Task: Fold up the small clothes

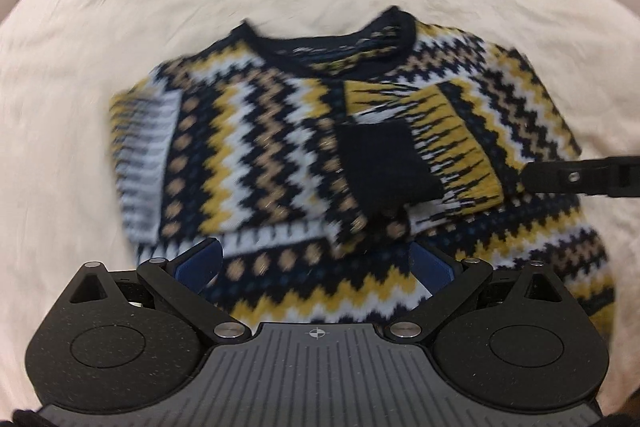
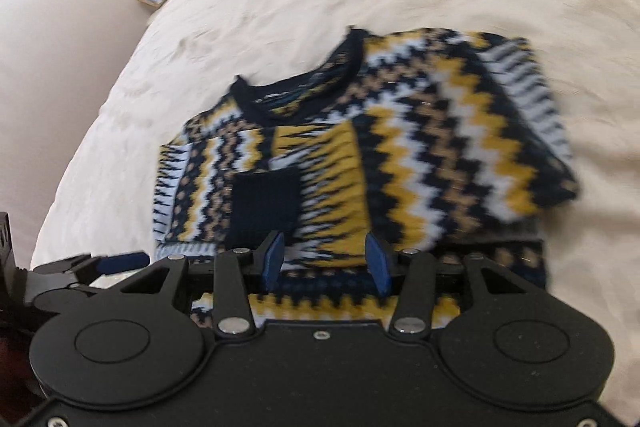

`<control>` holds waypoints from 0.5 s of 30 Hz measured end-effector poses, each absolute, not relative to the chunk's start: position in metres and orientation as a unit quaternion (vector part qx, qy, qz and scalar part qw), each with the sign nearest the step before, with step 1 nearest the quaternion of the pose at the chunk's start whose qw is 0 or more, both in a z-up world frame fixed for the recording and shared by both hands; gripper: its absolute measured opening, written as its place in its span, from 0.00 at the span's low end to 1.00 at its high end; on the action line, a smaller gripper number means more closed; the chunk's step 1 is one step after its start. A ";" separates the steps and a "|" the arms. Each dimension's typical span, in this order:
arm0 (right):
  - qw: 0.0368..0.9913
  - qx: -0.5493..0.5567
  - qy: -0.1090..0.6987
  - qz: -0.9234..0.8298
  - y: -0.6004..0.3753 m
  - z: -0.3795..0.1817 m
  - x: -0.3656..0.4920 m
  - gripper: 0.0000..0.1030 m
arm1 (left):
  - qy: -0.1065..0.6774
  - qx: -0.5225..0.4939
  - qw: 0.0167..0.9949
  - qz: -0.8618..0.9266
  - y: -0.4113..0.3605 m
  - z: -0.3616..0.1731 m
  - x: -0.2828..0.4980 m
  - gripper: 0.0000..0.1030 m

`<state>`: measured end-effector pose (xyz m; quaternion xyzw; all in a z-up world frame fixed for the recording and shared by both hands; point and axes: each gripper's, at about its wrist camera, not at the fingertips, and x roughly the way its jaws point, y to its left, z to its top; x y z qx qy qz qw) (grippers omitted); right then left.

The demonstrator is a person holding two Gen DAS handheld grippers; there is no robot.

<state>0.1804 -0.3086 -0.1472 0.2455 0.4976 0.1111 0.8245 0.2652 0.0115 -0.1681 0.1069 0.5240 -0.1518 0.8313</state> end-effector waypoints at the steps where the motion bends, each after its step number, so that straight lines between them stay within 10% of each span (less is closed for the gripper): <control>1: 0.824 0.245 0.499 0.109 -0.312 -0.148 0.178 0.53 | 0.519 0.120 0.832 -0.154 0.005 -0.173 0.265 0.98; 15: 0.815 0.250 0.513 0.102 -0.336 -0.155 0.166 0.53 | 0.512 0.110 0.839 -0.148 -0.010 -0.195 0.288 0.18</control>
